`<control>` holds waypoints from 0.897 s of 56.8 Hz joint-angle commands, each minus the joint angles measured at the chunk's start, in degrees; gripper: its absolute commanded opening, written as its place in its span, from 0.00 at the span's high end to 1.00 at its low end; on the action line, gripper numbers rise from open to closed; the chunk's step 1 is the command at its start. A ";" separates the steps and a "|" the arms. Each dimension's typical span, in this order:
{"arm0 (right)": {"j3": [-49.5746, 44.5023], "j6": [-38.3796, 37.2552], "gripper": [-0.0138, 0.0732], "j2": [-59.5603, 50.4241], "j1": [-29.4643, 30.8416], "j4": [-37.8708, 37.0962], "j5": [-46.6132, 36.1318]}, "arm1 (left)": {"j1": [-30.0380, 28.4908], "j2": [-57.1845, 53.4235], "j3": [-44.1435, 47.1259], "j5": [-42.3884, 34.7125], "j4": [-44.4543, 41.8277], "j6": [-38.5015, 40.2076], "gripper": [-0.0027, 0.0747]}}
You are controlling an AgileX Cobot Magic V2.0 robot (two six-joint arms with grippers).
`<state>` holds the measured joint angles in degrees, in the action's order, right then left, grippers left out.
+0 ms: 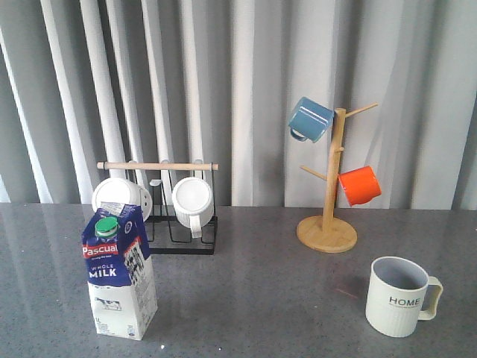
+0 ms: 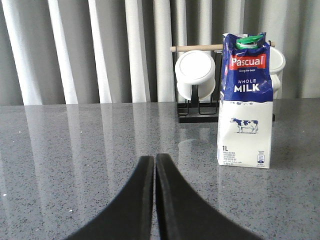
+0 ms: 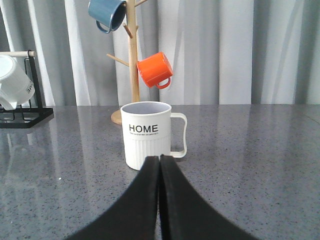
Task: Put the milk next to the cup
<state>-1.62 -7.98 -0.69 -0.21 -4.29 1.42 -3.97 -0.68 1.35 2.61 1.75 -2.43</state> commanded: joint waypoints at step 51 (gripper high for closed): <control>33.09 7.98 0.85 38.35 0.34 4.29 -5.11 | 4.22 34.39 -32.46 -9.11 4.97 0.09 0.97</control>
<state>28.63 -0.34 32.77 -0.21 -0.56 -0.55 -1.52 28.49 -28.20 -3.82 6.89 -1.97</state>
